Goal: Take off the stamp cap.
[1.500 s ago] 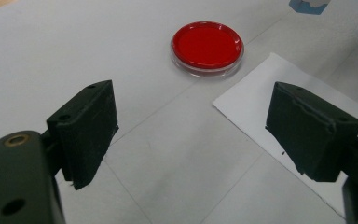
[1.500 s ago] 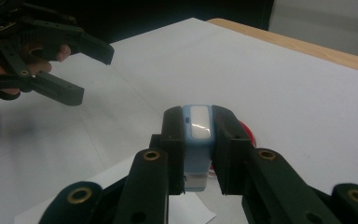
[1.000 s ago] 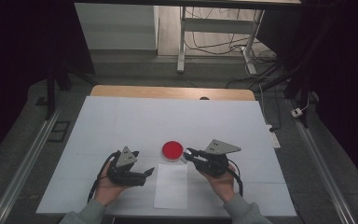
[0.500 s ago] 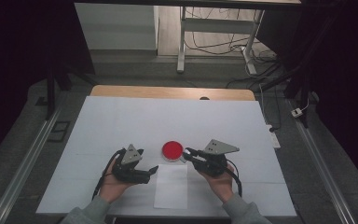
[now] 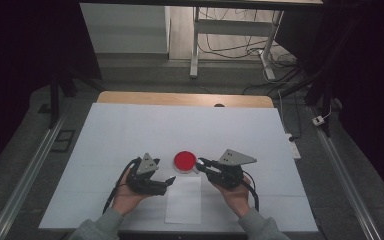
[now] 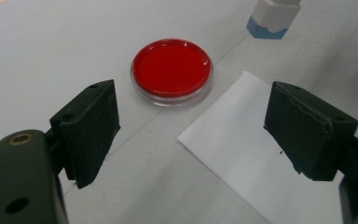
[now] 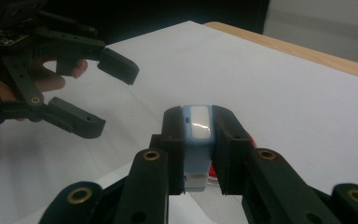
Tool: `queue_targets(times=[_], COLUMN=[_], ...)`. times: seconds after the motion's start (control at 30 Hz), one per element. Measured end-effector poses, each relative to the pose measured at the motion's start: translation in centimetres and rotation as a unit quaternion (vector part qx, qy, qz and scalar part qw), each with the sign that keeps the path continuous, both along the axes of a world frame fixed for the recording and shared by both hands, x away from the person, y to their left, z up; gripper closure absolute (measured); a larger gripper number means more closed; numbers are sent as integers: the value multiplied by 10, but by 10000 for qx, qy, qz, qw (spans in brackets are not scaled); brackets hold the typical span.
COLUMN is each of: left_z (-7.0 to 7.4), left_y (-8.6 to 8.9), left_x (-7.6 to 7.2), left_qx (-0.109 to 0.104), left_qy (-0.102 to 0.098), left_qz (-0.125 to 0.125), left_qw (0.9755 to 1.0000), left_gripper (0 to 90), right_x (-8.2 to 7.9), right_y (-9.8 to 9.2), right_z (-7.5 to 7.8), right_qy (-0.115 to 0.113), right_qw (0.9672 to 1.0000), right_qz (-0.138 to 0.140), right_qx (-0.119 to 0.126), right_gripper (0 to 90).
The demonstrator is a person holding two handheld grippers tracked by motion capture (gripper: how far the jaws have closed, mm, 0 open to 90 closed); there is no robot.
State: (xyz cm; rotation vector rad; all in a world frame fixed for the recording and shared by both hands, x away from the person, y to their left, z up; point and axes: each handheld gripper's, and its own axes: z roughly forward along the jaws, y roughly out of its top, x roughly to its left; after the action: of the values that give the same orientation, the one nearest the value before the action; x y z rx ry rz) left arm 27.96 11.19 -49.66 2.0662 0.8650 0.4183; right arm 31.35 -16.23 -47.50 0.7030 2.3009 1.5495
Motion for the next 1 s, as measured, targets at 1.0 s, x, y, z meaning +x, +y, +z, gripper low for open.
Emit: queue_targets(times=[1.0], left_z=[-1], left_y=[-39], left_x=[8], left_qx=[110], left_qy=[-65], left_qz=[-231], left_qw=[9997], left_gripper=[193], right_x=[-1], right_y=[4], right_z=[1], right_qy=[-19], right_qw=[9998], right_qz=[-69], right_qx=[170], right_gripper=[751])
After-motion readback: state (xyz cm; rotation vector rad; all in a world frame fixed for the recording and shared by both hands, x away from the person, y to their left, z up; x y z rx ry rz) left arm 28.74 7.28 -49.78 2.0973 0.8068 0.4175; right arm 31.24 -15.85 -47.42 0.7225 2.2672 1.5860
